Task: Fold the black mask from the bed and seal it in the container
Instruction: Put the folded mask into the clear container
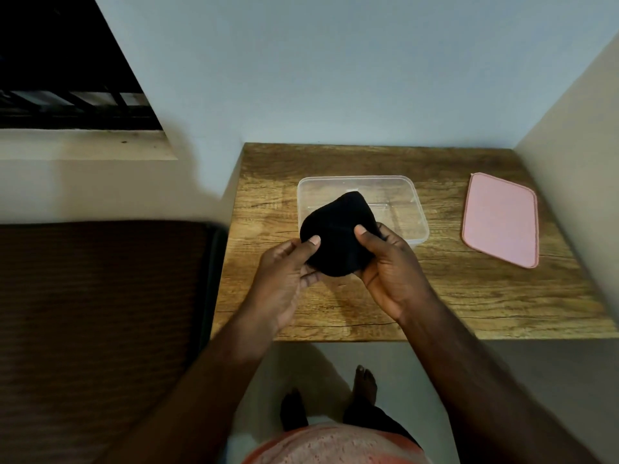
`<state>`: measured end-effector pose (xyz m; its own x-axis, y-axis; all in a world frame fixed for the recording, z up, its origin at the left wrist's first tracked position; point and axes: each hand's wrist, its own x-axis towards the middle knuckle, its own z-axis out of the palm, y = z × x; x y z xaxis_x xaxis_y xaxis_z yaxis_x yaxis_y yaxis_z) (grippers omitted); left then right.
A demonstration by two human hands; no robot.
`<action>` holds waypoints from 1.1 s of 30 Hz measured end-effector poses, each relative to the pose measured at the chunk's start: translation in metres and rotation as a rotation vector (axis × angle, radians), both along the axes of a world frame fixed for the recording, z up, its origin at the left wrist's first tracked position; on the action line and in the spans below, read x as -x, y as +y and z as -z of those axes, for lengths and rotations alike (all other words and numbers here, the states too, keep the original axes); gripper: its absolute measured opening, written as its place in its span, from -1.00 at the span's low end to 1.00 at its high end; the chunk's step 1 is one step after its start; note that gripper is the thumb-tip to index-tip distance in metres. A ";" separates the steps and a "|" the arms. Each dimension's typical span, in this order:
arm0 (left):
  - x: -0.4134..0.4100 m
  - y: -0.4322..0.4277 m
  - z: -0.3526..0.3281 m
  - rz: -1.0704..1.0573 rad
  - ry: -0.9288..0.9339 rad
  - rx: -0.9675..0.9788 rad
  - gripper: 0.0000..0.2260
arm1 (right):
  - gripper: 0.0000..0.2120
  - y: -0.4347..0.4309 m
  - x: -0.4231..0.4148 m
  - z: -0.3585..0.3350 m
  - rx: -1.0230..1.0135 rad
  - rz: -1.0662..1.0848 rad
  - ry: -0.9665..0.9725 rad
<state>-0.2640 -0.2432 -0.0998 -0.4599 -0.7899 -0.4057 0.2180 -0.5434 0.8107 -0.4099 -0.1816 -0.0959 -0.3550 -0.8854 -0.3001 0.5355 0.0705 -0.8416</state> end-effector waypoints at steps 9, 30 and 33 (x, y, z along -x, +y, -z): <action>0.006 -0.085 -0.026 0.479 -0.387 0.422 -0.81 | -0.74 -0.025 0.046 -0.004 -0.083 -0.172 0.163; 0.085 -0.157 0.016 0.455 -0.874 1.057 -0.89 | -0.72 -0.108 0.078 0.036 -0.286 -0.392 0.670; 0.079 -0.155 0.027 0.259 -0.919 1.100 -0.89 | -0.69 -0.118 0.082 0.043 -0.324 -0.451 0.709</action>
